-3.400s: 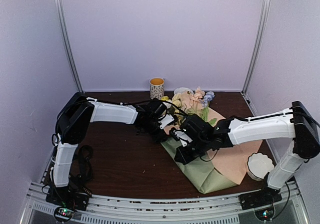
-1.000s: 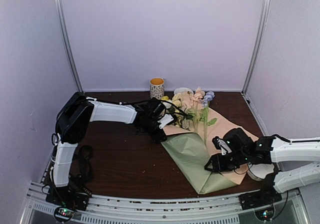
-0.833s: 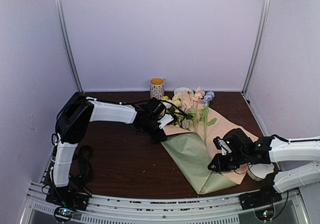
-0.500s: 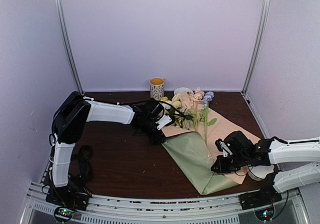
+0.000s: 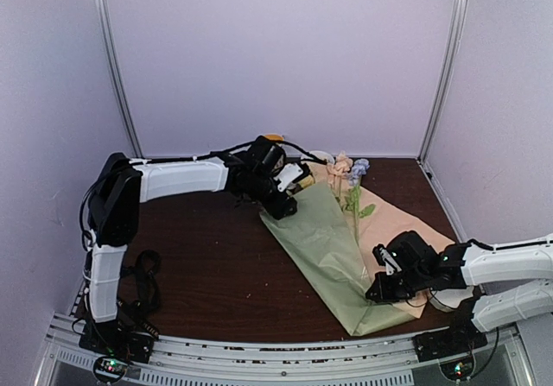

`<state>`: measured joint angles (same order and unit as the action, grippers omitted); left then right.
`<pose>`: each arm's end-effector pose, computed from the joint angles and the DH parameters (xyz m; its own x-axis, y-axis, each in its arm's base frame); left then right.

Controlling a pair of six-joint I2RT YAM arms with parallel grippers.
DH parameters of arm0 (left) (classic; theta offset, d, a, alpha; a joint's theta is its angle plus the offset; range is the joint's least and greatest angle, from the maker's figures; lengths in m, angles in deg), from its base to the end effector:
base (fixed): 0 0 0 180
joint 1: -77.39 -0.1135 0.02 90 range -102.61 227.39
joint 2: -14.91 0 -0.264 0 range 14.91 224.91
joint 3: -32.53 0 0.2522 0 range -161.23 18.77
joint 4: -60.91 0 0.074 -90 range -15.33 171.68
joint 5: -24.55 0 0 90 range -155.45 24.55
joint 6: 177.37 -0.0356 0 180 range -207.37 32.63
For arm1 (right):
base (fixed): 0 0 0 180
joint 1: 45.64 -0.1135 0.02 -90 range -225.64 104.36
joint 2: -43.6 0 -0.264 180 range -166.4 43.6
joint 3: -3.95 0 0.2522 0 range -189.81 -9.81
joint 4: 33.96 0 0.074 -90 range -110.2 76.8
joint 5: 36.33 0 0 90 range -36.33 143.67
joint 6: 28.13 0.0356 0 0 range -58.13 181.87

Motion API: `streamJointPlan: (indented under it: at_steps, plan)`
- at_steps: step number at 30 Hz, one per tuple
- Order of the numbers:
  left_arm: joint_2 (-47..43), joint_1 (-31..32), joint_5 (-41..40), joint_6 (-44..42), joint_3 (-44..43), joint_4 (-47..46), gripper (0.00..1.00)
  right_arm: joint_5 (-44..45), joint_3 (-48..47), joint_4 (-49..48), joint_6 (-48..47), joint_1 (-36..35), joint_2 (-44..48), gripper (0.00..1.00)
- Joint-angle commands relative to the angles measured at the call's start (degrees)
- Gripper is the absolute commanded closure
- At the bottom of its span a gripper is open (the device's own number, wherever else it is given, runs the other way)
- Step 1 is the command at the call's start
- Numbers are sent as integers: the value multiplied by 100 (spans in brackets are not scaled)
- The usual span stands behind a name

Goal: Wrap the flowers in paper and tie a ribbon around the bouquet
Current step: Press the fold line on the 2/3-folded wrapping paper.

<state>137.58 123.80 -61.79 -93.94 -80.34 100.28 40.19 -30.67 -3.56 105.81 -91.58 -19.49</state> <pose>0.3311 -0.3511 0.2099 -0.4323 0.6197 -0.6550 0.8063 0.5908 0.0268 0.1181 0.1340 0.1357 -0.9717 -0.0338 -0.2338 -0.1505 0.8514 0.5024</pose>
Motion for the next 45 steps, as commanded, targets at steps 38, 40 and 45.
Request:
streamJointPlan:
  at_steps: [38, 40, 45]
  plan:
    - [746, 439, -242, 22, -773, 534, 28, 189, -75, 446, -136, 24, -72, 97]
    - [872, 439, -243, -26, -877, 548, 28, 129, -228, 529, -205, 36, 10, 94]
    - [1036, 444, -300, -114, -957, 559, 28, 410, -908, 1318, -673, 381, 273, 66]
